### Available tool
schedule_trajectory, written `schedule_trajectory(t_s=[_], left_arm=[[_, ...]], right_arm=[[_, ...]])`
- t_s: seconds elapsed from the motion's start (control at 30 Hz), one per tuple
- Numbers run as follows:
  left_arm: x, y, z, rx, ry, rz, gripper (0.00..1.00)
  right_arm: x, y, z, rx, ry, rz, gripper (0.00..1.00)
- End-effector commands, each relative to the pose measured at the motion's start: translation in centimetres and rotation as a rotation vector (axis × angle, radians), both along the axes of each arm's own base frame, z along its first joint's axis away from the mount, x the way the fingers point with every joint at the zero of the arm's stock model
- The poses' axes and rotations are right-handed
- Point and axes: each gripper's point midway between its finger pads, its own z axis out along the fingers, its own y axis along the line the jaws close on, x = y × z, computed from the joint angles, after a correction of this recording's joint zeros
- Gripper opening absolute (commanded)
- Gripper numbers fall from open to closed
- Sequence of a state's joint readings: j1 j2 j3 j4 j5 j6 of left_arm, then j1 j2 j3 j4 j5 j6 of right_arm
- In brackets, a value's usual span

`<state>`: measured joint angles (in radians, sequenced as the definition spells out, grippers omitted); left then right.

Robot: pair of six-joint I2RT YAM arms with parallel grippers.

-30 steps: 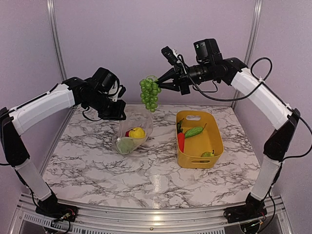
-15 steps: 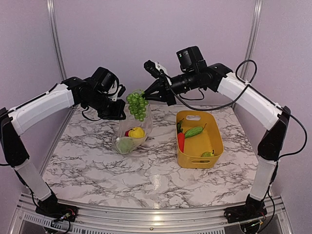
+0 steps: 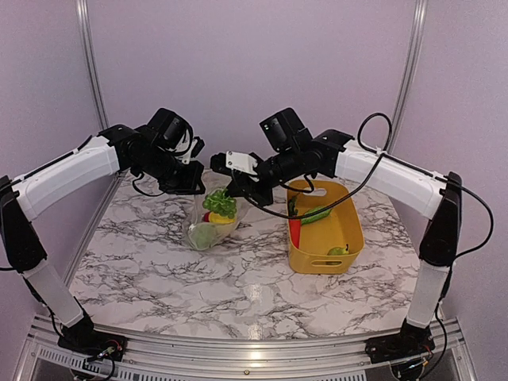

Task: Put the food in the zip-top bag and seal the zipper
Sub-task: Place the fake fruit in the zipper food storage bag.

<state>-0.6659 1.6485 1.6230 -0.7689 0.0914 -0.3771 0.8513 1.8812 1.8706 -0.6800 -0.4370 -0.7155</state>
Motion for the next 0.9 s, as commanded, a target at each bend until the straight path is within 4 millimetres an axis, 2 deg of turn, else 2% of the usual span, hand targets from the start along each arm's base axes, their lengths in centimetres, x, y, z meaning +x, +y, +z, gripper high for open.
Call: schedule_trajectory(t_s=[0.0, 0.13, 0.17, 0.27, 0.33, 0.4, 0.5, 0.57, 0.7, 0.87], left_arm=[[-0.2, 0.0, 1.6, -0.029, -0.033, -0.014, 0.0], [-0.1, 0.0, 1.6, -0.027, -0.033, -0.016, 0.0], [-0.1, 0.0, 1.5, -0.026, -0.032, -0.015, 0.0], [-0.2, 0.1, 1.4, -0.024, -0.03, -0.016, 0.0], [-0.2, 0.1, 1.3, -0.02, -0.03, -0.017, 0.0], [-0.1, 0.1, 1.1, -0.017, -0.027, -0.016, 0.0], [0.0, 0.0, 1.0, -0.015, -0.025, -0.017, 0.0], [0.0, -0.1, 1.0, -0.016, -0.024, -0.016, 0.0], [0.1, -0.2, 1.0, -0.017, -0.025, -0.018, 0.0], [0.1, -0.2, 0.9, -0.016, -0.023, -0.019, 0.0]], right_arm=[[0.7, 0.7, 0.0, -0.077, -0.208, -0.059, 0.0], [1.7, 0.8, -1.4, -0.142, -0.277, -0.127, 0.0], [1.8, 0.9, -1.4, -0.149, -0.285, -0.139, 0.03], [1.5, 0.9, -0.6, -0.135, -0.273, -0.142, 0.35], [0.5, 0.9, 0.3, -0.118, -0.24, -0.11, 0.47], [-0.8, 0.8, 1.1, -0.1, -0.201, -0.066, 0.54], [-3.0, 0.5, 1.5, -0.094, -0.143, 0.015, 0.55], [-4.0, 0.1, 1.1, -0.112, -0.121, 0.058, 0.52], [-6.5, -1.2, -1.5, -0.189, -0.085, 0.184, 0.51], [-8.3, -1.6, -4.6, -0.292, -0.11, 0.229, 0.57]])
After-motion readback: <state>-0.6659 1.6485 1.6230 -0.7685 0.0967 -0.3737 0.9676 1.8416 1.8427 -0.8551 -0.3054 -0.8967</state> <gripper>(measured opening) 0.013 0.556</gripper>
